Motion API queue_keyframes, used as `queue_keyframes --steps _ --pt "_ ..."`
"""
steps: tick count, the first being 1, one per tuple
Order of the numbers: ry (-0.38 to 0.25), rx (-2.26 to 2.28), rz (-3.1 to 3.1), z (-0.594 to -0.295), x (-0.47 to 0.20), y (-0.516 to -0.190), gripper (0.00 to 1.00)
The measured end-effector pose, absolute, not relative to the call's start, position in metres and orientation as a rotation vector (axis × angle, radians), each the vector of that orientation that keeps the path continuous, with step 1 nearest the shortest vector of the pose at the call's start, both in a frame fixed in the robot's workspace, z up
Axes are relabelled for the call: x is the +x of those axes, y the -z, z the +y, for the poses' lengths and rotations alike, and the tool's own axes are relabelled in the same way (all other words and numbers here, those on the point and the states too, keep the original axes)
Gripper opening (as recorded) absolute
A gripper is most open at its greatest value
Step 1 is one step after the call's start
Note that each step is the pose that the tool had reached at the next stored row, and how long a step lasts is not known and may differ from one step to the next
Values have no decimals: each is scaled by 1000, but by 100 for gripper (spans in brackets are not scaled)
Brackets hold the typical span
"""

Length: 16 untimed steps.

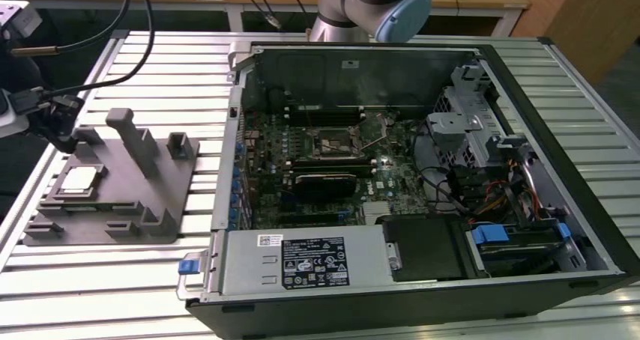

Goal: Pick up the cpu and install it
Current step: 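Pick up the cpu and move it towards the insertion slot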

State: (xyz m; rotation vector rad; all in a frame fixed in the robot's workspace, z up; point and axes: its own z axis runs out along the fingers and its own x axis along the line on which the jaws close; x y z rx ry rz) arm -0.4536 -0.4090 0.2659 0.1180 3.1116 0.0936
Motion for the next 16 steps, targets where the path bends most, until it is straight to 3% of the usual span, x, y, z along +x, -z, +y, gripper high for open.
queue_keyframes --steps 16 --pt "-105 118 3112 -417 -462 -238 11"
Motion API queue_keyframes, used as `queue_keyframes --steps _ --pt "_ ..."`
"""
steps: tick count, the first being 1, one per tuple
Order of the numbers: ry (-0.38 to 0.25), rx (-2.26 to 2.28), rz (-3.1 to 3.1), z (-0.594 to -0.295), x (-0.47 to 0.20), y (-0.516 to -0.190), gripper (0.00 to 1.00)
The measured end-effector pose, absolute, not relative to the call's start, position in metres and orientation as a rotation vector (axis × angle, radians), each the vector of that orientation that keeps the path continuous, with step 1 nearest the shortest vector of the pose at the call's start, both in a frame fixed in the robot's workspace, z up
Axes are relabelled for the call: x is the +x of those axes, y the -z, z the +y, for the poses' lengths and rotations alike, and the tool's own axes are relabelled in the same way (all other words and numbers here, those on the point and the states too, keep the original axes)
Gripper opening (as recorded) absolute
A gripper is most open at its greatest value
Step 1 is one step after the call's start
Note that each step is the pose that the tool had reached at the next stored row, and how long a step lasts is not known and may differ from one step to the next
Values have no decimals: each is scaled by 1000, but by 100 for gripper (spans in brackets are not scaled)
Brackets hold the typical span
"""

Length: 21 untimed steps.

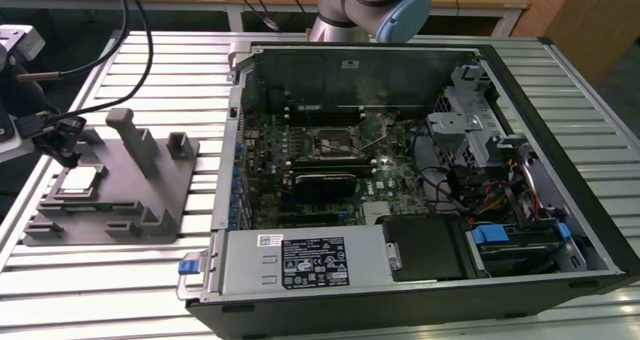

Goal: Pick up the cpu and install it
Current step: 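Pick up the cpu and move it towards the insertion slot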

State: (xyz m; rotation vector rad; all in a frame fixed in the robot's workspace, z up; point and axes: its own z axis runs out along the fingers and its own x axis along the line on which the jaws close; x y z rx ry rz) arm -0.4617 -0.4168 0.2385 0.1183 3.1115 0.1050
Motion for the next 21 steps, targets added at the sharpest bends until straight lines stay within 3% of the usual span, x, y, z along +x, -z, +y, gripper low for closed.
queue_keyframes --steps 21 --pt "-126 98 3113 -420 -468 -216 11"
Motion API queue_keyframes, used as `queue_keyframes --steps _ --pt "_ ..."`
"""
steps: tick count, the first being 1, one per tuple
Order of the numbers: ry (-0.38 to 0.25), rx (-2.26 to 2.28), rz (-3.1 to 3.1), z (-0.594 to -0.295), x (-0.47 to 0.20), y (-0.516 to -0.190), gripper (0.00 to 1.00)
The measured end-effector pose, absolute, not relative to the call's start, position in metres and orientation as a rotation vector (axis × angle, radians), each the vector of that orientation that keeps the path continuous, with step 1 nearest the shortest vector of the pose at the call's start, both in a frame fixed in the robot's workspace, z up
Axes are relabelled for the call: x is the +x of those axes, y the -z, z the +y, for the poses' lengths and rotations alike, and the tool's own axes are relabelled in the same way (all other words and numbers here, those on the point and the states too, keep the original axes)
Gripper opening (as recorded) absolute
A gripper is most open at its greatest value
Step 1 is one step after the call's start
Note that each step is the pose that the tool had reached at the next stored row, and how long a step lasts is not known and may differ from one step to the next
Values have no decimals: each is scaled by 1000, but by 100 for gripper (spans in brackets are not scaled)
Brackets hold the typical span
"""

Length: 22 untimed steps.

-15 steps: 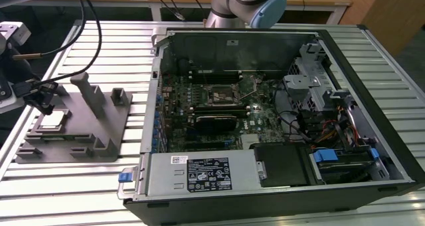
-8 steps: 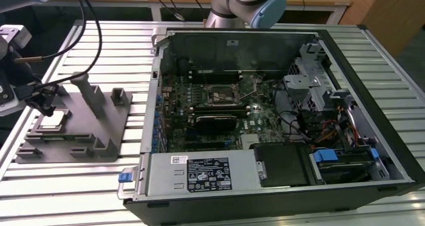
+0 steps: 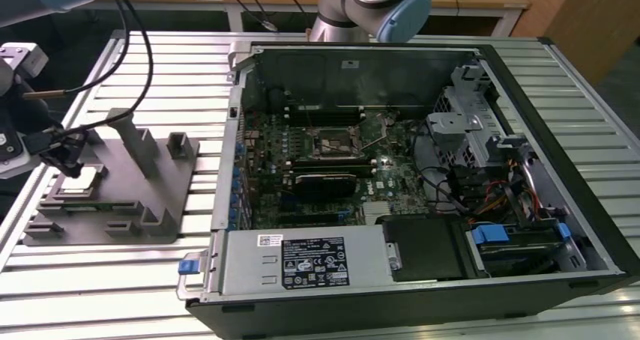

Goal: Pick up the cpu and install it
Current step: 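Pick up the cpu and move it towards the insertion slot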

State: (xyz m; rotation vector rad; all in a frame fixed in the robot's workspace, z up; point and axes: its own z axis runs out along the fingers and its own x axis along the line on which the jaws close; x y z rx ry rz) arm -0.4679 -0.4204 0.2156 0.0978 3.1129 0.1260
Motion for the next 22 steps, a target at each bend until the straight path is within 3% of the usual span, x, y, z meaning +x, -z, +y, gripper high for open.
queue_keyframes --steps 22 --pt "-126 44 3118 -419 -474 -198 11"
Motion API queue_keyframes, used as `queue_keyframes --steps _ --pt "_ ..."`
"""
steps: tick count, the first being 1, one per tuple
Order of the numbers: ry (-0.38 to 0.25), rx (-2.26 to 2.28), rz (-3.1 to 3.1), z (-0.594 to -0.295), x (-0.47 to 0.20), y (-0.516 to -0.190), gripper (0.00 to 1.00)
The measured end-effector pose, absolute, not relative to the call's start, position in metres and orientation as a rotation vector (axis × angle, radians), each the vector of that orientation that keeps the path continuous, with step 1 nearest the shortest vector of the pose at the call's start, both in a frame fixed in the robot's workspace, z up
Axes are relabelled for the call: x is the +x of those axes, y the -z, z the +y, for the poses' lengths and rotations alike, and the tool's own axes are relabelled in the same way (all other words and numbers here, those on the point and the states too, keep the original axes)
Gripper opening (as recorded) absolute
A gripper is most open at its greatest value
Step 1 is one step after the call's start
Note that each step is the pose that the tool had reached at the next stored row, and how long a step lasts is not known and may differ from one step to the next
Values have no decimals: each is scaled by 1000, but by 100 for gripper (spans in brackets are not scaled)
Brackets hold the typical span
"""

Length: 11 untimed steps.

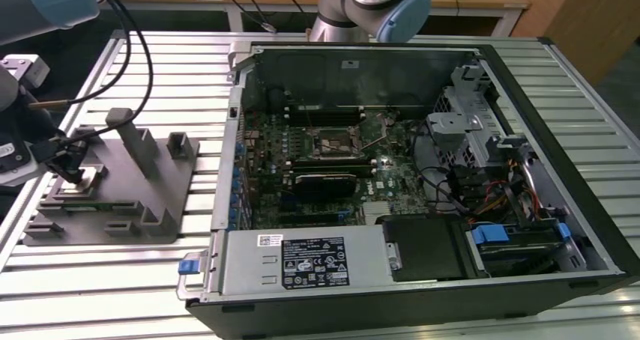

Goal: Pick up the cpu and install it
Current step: 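Pick up the cpu and move it towards the insertion slot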

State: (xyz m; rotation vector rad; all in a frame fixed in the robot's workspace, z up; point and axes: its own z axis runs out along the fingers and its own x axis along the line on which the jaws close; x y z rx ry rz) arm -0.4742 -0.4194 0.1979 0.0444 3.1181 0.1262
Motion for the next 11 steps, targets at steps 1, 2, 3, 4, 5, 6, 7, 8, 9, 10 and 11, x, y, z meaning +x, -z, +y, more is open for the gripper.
queue_keyframes --steps 1,2,3,4,5,6,7,8,9,10,11 --pt "-126 42 3118 -419 -474 -197 11" --pt "-126 38 3119 -418 -474 -197 11" --pt "-126 35 3118 -418 -474 -197 11" --pt "-126 33 3119 -417 -475 -196 11" --pt "-126 31 3118 -416 -475 -196 11" --pt "-127 30 3119 -416 -475 -196 11" --pt "-126 30 3119 -416 -475 -196 11" --pt "-126 30 3119 -416 -475 -196 11" --pt "-126 30 3119 -416 -475 -196 11" --pt "-126 30 3119 -416 -475 -196 11" --pt "-126 30 3119 -416 -475 -196 11"
